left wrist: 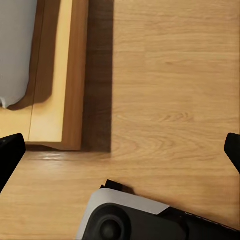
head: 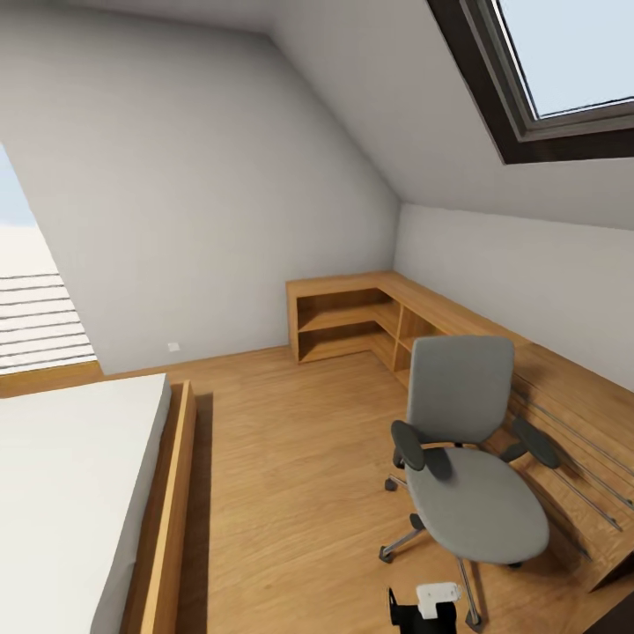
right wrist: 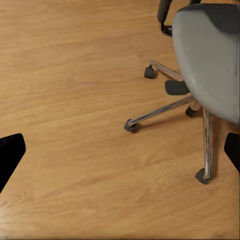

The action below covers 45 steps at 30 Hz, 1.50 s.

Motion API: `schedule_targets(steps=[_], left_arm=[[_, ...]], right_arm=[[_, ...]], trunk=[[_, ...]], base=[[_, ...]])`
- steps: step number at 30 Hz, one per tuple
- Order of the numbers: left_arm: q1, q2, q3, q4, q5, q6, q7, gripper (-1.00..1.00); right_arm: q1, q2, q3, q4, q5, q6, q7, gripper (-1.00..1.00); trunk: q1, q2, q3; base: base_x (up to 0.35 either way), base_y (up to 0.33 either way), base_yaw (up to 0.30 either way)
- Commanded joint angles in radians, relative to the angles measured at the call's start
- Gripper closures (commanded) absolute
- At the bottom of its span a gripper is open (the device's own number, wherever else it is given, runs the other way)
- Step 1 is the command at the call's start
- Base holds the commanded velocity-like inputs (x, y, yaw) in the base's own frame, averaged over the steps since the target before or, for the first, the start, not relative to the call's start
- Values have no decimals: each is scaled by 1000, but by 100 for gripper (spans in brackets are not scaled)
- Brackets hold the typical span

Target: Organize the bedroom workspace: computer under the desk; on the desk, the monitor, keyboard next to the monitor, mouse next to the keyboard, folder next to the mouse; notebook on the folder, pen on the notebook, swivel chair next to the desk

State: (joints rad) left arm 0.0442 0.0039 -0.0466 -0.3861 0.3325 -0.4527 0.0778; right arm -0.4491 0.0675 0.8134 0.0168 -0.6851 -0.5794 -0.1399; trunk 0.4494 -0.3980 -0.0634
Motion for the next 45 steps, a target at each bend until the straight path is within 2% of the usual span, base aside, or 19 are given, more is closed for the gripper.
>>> schedule_targets(steps=[1, 9, 14, 19, 27, 31, 38, 45], left_arm=[[0, 0, -5, -2, 0, -1, 8, -100], [0, 1, -4, -2, 1, -1, 8, -100], [0, 1, -5, -2, 2, -1, 9, -100], [0, 1, -5, -2, 2, -1, 9, -100], [0, -1, -5, -4, 2, -1, 10, -100], [0, -2, -2, -4, 2, -1, 11, -100], [0, -1, 1, -4, 2, -2, 10, -100], [0, 1, 2, -5, 2, -4, 10, -100]], right_arm=[[1, -5, 9, 2, 0, 0, -7, -100], [15, -37, 11, 5, 1, 4, -8, -100], [54, -46, 10, 5, 1, -1, -9, -100], [87, -69, 11, 5, 2, -18, -5, -100], [116, -88, 13, 5, 5, -154, 0, -100], [130, -97, 13, 5, 17, -195, 3, -100], [156, -141, 13, 6, 32, -294, 23, -100], [196, -153, 14, 6, 34, -336, 56, -100]], trunk=[[1, -2, -2], [1, -2, -2], [1, -2, -2], [1, -2, -2], [1, -2, -2], [1, -2, -2], [1, -2, -2], [1, -2, -2]], base=[[0, 0, 0], [0, 0, 0], [0, 0, 0], [0, 0, 0], [0, 0, 0], [0, 0, 0], [0, 0, 0], [0, 0, 0]])
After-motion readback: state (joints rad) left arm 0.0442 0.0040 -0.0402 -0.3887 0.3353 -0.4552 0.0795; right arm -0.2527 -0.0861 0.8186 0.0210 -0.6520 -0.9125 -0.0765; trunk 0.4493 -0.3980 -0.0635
